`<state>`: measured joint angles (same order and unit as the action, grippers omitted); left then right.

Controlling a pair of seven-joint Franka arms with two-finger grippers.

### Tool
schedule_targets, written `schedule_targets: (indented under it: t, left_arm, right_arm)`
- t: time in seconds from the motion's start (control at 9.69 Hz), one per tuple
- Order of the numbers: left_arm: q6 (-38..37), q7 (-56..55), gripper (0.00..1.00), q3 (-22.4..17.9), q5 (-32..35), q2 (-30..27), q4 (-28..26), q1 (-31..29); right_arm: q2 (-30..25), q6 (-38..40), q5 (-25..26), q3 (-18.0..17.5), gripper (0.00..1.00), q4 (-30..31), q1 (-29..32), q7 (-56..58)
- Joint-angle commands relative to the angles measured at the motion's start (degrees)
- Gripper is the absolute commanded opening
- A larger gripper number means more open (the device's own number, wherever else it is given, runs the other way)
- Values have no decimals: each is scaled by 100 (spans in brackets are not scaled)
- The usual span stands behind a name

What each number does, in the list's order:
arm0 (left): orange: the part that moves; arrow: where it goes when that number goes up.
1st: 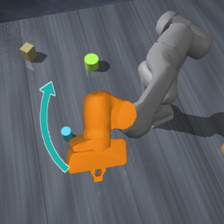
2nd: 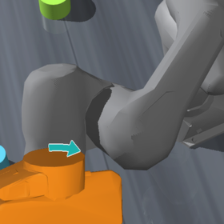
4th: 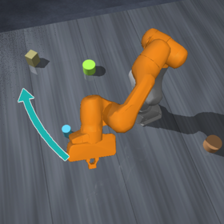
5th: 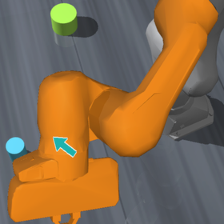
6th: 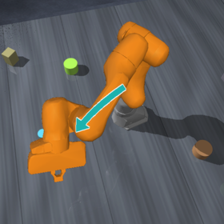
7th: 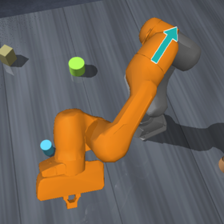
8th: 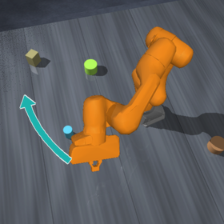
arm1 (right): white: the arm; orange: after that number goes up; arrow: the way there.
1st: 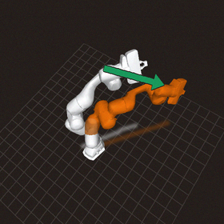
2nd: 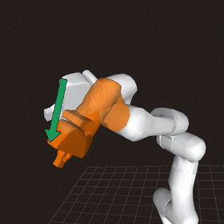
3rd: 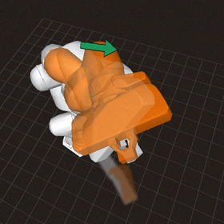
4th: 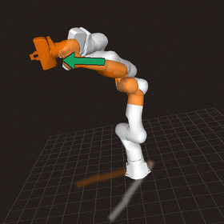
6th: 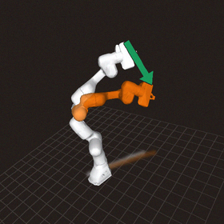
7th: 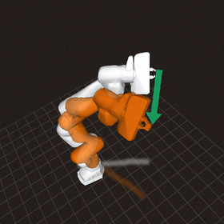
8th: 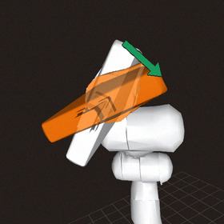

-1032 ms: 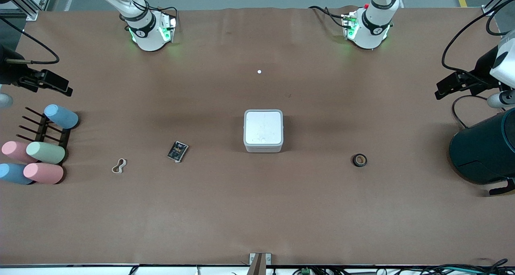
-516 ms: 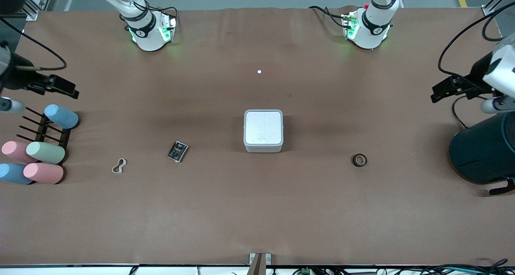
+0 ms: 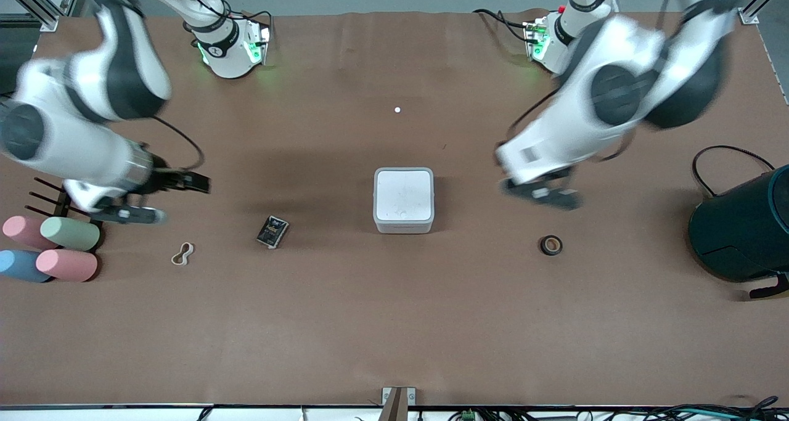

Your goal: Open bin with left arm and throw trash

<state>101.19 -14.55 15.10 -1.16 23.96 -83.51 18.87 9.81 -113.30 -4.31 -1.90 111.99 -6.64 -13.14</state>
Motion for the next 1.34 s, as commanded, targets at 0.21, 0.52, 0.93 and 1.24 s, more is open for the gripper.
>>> schedule_targets:
  t: [0.21, 0.52, 0.93, 1.24]
  left_arm:
    - [1549, -1372, 0, -7, -7, 1381, 573, 933]
    - [2422, -1735, 0, -33, 28, 1866, 564, 1267]
    - [2607, -1840, 0, -95, 133, 1998, 520, 1347]
    - [3267, -1973, 0, -112, 248, 2096, 239, 1401]
  right_arm:
    - [897, -1938, -131, 14, 100, 570, -592, -1916]
    - [1407, -2852, -131, 14, 100, 570, -628, -2270]
    - [1928, -3814, -122, 14, 100, 552, -812, -2843]
    - [2191, -3832, -96, 23, 94, 456, -892, -2835]
